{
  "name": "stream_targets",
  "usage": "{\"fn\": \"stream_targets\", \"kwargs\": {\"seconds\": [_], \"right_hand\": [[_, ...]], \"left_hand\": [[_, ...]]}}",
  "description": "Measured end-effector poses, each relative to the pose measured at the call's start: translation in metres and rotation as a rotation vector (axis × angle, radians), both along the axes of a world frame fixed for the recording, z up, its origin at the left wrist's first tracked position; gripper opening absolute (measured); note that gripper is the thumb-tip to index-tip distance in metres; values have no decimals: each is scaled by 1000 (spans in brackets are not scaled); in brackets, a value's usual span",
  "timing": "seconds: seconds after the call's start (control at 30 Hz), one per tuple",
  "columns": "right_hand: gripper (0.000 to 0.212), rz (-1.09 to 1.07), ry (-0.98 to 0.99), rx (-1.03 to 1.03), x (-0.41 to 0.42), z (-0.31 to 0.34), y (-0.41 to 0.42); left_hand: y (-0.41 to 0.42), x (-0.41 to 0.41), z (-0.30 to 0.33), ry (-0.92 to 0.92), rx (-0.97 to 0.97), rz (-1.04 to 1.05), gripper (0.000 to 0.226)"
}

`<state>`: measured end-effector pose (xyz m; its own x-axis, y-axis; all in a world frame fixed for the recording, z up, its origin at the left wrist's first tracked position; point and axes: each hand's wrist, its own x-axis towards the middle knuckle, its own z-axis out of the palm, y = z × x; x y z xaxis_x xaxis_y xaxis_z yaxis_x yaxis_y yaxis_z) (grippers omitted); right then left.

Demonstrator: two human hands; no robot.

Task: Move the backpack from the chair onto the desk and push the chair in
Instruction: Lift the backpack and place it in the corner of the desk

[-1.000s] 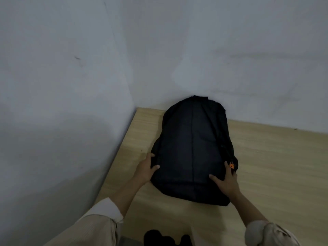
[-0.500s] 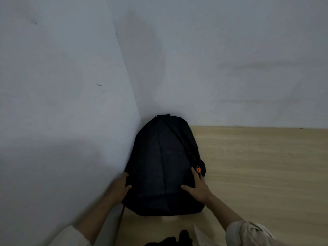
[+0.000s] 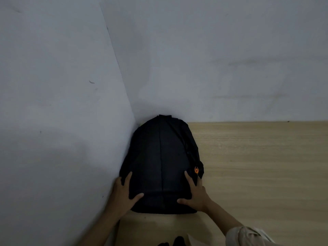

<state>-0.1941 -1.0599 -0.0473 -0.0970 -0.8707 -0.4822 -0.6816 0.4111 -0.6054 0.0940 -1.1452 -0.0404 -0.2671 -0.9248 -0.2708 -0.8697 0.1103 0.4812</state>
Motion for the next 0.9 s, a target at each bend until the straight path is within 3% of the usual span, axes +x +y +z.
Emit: {"fn": "stream_targets", "kwargs": {"seconds": [0.3,0.67,0.9], "right_hand": [[135,122,21,46,-18,-3,0],[100,3,47,-150,-13,-17,25],[100,55,124,-177,-23,-24,36]], "left_hand": [[-8,4,3,-15,129,-140,142],[-5,1,-5,84,83,-41,128],[10,5,-7,136,6,-15,117]]}}
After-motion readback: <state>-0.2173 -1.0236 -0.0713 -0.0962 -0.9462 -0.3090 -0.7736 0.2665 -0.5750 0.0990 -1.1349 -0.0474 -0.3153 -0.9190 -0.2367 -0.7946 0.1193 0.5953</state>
